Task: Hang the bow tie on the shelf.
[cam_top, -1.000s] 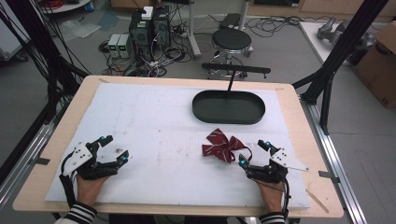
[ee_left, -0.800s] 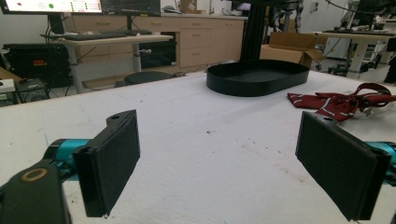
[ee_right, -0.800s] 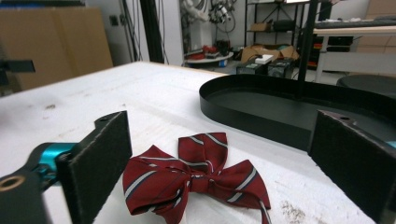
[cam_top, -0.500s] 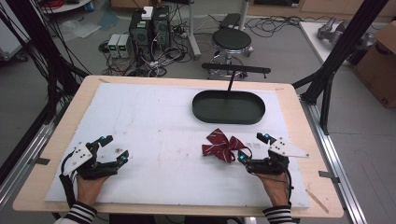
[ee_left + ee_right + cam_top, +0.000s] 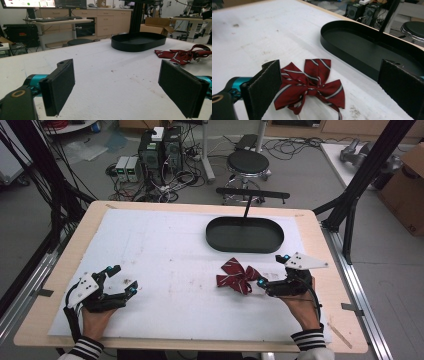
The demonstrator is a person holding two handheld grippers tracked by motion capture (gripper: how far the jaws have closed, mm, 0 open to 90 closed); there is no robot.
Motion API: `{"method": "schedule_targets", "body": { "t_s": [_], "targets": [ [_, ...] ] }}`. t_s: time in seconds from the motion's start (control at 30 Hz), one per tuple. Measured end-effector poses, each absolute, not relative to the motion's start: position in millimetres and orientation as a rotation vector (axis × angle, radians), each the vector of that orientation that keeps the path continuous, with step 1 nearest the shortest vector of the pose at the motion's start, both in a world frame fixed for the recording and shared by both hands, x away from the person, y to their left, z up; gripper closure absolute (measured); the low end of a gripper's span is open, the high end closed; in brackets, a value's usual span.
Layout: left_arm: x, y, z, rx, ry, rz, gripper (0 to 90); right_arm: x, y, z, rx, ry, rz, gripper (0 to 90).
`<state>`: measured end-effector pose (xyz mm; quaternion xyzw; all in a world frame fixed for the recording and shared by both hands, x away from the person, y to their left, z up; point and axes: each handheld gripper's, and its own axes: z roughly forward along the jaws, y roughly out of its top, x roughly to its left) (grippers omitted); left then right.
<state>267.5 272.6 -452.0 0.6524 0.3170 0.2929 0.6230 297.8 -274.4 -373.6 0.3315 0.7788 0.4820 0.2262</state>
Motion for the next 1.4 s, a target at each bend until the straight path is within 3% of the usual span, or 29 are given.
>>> {"method": "schedule_targets", "body": {
  "t_s": [0.3, 0.37, 0.53, 0.6, 1.0, 1.17, 1.4],
  "targets": [
    [267, 273, -452, 1.5, 0.727, 0.674, 14.2, 312, -273, -372, 0.91, 2.254, 1.236, 5.8],
    [267, 272, -452, 1.5, 0.725, 0.68, 14.2, 318, -270, -377, 0.904, 2.33, 1.189, 11.1],
    [267, 272, -452, 1.498, 0.728, 0.677, 14.2, 326, -266, -383, 0.916, 2.381, 1.127, 12.0],
    [267, 272, -452, 1.502, 0.726, 0.679, 14.2, 328, -266, -385, 0.925, 2.398, 1.116, 17.3],
    [267, 273, -452, 1.5, 0.73, 0.68, 14.2, 339, -270, -395, 0.948, 2.485, 1.026, 26.7],
    [267, 272, -452, 1.498, 0.73, 0.68, 14.2, 342, -266, -401, 0.929, 2.552, 0.927, 36.4],
    [267, 273, -452, 1.492, 0.729, 0.683, 14.2, 343, -265, -408, 0.911, 2.602, 0.86, 38.9]
  ]
}}
